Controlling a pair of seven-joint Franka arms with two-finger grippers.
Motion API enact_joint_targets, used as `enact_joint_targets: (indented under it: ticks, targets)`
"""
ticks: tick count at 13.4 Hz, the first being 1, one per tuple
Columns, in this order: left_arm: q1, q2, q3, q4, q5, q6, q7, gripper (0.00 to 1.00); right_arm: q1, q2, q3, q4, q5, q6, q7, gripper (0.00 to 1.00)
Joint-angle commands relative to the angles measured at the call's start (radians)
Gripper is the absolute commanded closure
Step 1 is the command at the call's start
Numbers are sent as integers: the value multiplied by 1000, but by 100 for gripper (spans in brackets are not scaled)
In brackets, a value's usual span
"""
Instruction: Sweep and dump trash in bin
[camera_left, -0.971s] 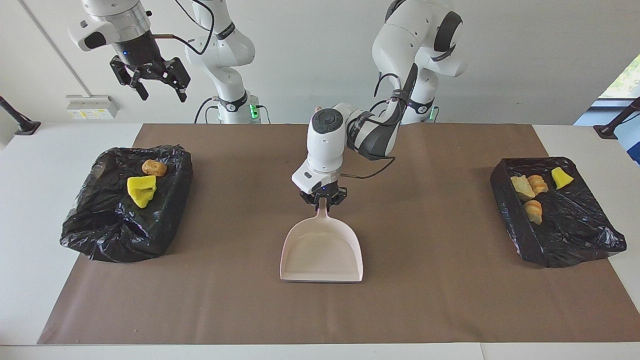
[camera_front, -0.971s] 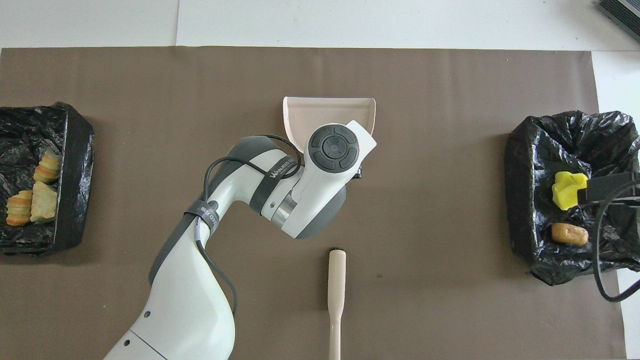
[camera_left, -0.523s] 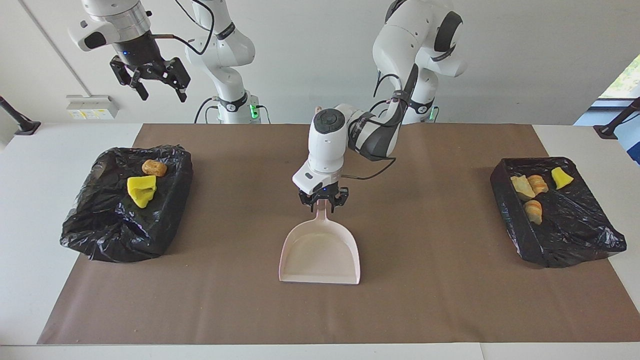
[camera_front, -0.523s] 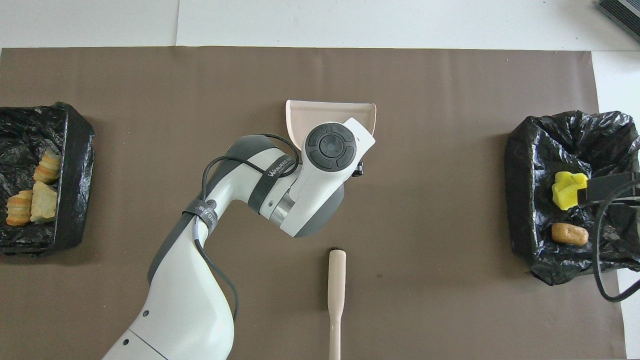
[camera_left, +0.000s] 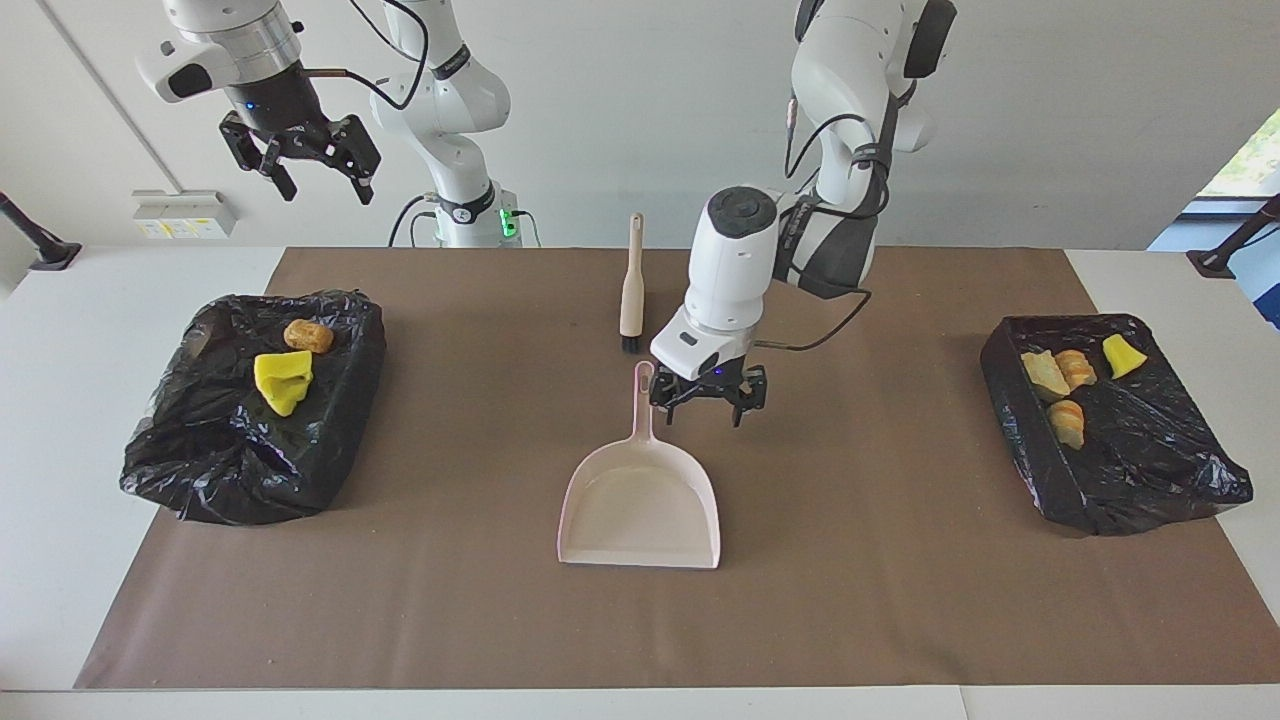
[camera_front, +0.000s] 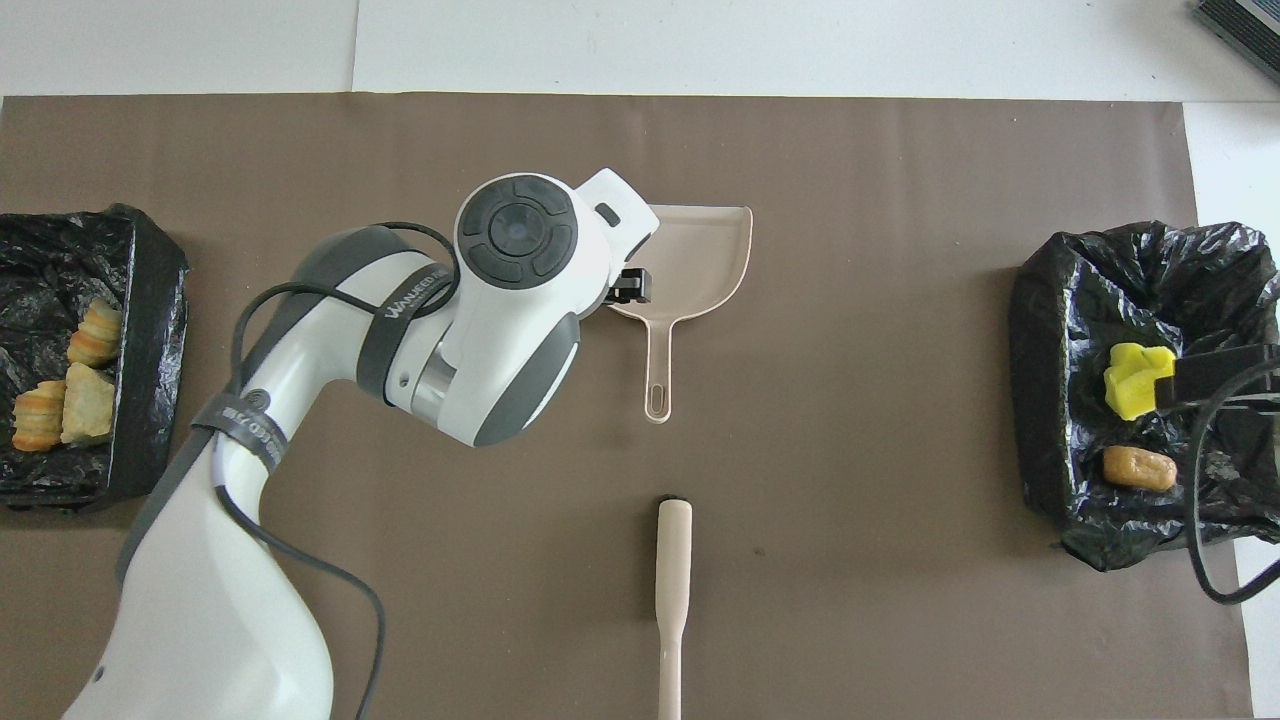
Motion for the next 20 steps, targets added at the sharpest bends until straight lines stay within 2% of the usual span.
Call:
enact_joint_targets:
  ticks: [1, 4, 8, 12, 15, 18, 20]
  targets:
    - [88, -230, -5, -185, 24, -59, 148, 0, -9, -8, 3, -7, 9, -9, -20, 0]
    - [196, -355, -4, -184, 24, -196, 349, 0, -9, -8, 1, -7, 9, -10, -20, 0]
    - [338, -482, -1, -134, 24, -349, 543, 0, -9, -8, 1, -7, 9, -9, -20, 0]
    - [433, -464, 11, 47, 26, -575, 716, 0, -9, -8, 1, -7, 9, -9, -20, 0]
    - [479, -430, 14, 128, 23, -635, 790, 0, -9, -8, 1, -7, 9, -9, -20, 0]
    - [488, -364, 7, 259, 12, -728, 790, 0, -9, -8, 1, -7, 9, -9, -20, 0]
    - [481, -356, 4, 279, 1, -753, 789, 0, -9, -8, 1, -7, 9, -10, -20, 0]
